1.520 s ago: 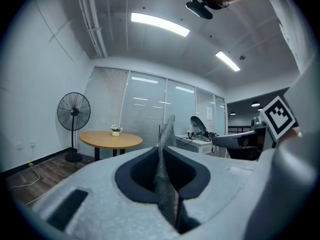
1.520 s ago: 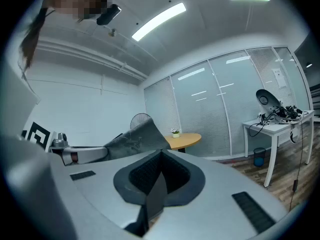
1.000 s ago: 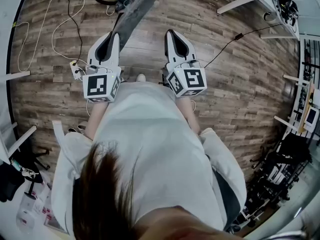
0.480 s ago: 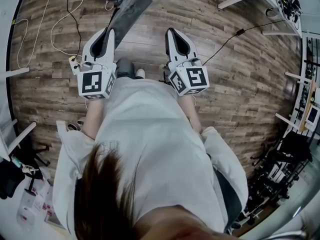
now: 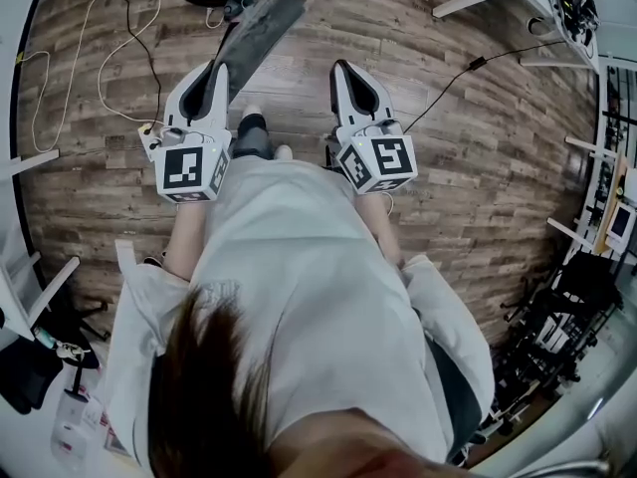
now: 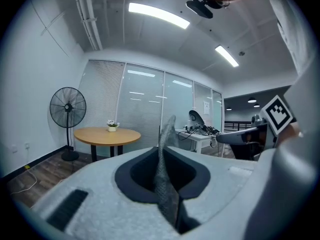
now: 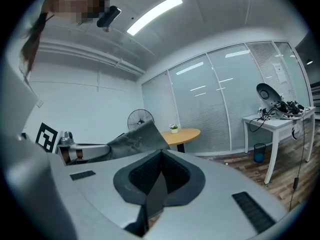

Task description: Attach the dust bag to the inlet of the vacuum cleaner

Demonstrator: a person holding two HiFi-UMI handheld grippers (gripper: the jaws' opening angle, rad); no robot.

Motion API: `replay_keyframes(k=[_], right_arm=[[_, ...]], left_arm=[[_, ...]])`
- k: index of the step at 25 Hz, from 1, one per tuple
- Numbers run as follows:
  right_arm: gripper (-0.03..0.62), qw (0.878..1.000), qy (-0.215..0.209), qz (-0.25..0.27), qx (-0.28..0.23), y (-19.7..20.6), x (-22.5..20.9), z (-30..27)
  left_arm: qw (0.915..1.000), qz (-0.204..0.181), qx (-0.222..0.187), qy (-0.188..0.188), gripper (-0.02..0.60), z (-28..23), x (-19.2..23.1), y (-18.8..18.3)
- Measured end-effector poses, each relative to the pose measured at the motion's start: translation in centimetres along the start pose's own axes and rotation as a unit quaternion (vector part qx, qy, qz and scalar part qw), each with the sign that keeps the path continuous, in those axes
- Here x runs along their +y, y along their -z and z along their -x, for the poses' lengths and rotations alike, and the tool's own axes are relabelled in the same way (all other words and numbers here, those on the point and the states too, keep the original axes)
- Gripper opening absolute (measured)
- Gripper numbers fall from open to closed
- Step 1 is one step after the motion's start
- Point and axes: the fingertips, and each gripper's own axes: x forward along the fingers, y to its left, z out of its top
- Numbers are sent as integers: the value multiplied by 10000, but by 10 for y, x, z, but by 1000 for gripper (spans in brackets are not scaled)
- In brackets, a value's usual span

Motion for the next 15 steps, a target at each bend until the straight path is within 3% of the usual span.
replay_keyframes(k=[7, 15], right_arm=[[3, 9997, 200, 101, -70, -25, -4, -62], [3, 9995, 293, -27, -106, -28, -1, -105]], left_arm=[[9994, -29, 194, 301, 38, -40, 41, -4], [9991, -52, 231, 358, 40, -66, 83, -7]])
